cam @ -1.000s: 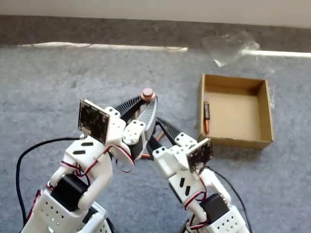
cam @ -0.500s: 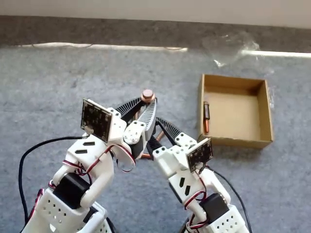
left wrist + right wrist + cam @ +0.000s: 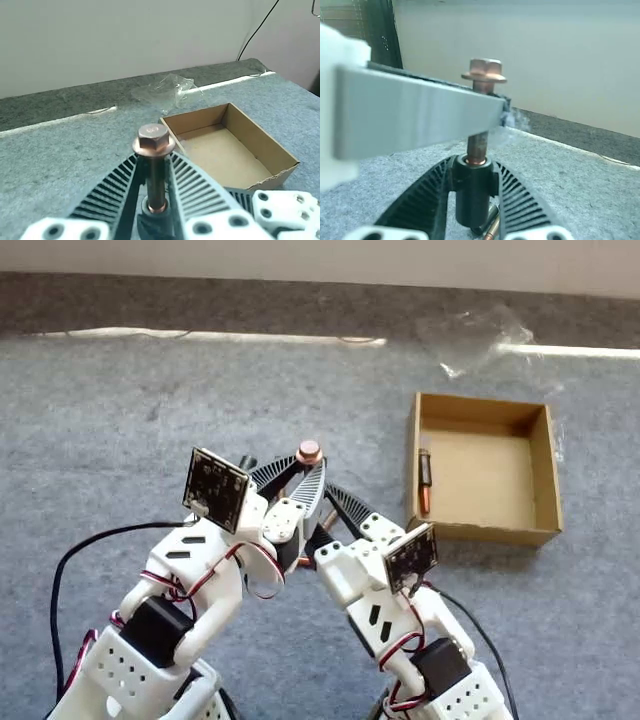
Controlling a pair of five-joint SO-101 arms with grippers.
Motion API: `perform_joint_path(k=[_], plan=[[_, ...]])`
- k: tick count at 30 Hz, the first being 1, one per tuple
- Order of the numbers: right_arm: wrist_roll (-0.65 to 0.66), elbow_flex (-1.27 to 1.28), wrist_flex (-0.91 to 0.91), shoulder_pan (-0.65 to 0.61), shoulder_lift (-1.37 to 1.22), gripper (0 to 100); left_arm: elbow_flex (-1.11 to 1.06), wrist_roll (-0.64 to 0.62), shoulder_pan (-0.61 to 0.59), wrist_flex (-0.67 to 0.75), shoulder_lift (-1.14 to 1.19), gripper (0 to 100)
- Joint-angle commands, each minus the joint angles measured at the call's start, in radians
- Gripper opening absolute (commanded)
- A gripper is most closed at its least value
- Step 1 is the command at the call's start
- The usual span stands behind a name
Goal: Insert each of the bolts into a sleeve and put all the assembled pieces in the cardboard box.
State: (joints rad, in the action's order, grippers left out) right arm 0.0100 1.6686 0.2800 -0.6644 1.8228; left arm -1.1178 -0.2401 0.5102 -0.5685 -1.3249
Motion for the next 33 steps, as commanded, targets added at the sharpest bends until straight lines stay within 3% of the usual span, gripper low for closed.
perform_joint_path(k=[1, 7, 30, 33], plan=[[-0.003, 0.114, -0.012, 0.013, 0.015, 0.5, 0.007, -0.008, 0.012, -0.008, -0.024, 0], [-0.003, 0.113, -0.012, 0.015, 0.015, 0.5, 0.008, -0.008, 0.013, -0.074, -0.025, 0], [-0.011, 0.113, -0.012, 0.041, 0.015, 0.5, 0.007, 0.0, 0.048, -0.069, -0.024, 0], [-0.011, 0.113, -0.012, 0.041, 0.015, 0.5, 0.007, 0.072, 0.048, -0.069, -0.024, 4]])
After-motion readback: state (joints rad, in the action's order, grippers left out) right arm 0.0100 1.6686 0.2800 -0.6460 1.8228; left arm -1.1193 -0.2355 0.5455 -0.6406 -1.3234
